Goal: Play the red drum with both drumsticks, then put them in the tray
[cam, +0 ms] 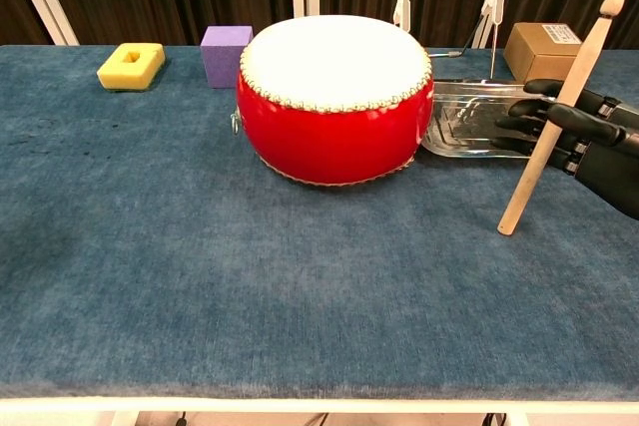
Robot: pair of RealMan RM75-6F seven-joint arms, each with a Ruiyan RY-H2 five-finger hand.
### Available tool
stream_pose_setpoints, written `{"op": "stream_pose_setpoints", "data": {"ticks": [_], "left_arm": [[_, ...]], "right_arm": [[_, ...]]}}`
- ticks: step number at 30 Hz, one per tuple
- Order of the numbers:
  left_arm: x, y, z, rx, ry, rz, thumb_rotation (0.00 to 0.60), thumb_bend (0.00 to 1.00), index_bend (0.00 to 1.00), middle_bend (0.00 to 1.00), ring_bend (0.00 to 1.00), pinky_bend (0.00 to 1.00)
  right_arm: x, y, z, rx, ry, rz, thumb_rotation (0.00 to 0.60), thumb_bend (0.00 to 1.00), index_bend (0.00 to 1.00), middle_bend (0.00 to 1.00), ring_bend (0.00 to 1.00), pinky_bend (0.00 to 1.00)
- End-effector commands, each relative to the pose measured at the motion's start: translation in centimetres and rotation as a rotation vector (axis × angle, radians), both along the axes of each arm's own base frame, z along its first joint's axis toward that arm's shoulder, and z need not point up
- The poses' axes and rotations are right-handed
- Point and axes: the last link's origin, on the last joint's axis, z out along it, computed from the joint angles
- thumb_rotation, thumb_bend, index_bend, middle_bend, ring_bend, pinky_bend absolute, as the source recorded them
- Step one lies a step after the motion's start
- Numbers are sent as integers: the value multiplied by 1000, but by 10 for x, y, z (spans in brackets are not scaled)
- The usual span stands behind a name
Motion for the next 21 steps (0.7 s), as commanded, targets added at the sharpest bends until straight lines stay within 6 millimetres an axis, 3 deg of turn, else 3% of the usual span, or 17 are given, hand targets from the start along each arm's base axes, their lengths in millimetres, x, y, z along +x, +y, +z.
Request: {"op": "stream_pose_setpoints", "data": {"ticks": [1,12,17,21], "left_arm": [[0,0,0,0,1,-1,600,715,1000,1000,1000,1000],[1,-1,1,-4,5,-5,600,714,1000,1000,1000,1000],[1,1,1,-5,8,-8,600,714,1000,1000,1000,1000],[2,3,0,-9,8,-12,600,714,1000,1000,1000,1000]], "right_arm": [[-1,3,-6,19,16,5,600,96,508,529,329,334],[-2,9,-29,59,118,19,600,92,789,710,511,438],[2,8,-40,57,137,9,600,103,989,892,740,566],[7,6,-45,18,123,-11,600,120,1000,978,928,725]]}}
